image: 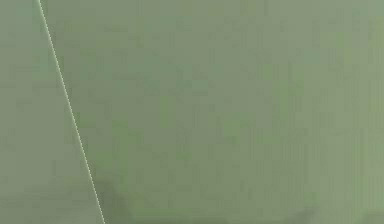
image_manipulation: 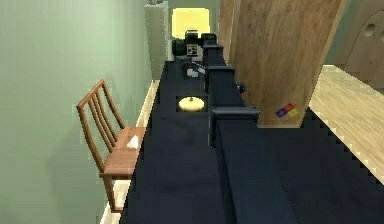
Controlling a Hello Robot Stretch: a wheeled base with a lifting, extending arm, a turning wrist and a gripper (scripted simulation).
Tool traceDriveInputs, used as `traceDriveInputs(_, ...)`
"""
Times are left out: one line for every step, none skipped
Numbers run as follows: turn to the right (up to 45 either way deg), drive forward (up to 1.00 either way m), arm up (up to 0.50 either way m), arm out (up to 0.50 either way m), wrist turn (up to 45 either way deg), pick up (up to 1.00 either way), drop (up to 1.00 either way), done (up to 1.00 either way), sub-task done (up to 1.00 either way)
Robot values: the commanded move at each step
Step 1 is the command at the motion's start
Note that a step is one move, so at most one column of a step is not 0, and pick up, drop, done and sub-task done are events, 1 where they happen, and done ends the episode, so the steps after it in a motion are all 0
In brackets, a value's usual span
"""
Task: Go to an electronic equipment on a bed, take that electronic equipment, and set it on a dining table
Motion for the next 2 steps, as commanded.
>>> traceDriveInputs(0.0, 0.0, 0.0, -0.08, 0.0, 0.0, 0.0, 0.0, 0.0)
traceDriveInputs(0.0, 0.0, 0.0, 0.0, 0.0, 0.0, 0.0, 1.0, 0.0)
